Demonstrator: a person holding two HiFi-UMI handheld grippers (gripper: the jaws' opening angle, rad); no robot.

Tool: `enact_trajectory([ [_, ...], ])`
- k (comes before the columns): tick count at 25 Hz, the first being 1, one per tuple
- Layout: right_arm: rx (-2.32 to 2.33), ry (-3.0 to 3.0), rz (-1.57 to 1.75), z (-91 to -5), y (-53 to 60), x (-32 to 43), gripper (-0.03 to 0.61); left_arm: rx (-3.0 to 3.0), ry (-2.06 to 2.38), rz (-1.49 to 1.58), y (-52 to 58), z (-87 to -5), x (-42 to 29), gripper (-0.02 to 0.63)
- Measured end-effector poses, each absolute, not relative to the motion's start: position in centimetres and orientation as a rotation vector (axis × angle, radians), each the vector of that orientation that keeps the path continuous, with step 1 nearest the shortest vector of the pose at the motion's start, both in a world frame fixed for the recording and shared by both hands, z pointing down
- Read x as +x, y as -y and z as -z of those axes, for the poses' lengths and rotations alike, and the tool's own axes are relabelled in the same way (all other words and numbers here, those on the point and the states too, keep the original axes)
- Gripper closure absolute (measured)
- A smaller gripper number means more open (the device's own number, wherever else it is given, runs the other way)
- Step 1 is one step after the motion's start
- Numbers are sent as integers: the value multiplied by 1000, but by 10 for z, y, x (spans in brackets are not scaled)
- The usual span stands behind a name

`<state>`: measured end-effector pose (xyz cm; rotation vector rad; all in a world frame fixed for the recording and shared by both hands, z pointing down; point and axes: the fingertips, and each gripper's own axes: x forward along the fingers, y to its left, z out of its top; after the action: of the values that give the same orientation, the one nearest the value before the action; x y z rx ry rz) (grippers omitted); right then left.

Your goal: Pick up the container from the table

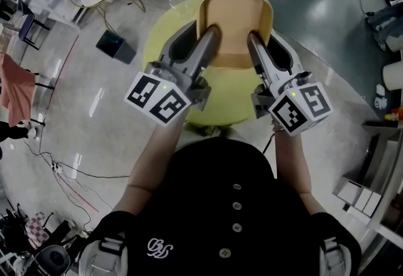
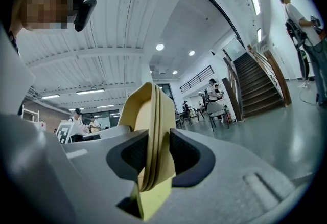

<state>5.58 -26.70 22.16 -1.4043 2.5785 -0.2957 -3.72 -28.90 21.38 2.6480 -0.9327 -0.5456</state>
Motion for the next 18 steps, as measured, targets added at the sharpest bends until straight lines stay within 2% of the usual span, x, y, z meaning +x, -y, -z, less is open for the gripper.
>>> enact_trajectory([
  [18,-1408,-2591,309,-224,265,48,488,2628,938,548,285,-219,-46,491],
])
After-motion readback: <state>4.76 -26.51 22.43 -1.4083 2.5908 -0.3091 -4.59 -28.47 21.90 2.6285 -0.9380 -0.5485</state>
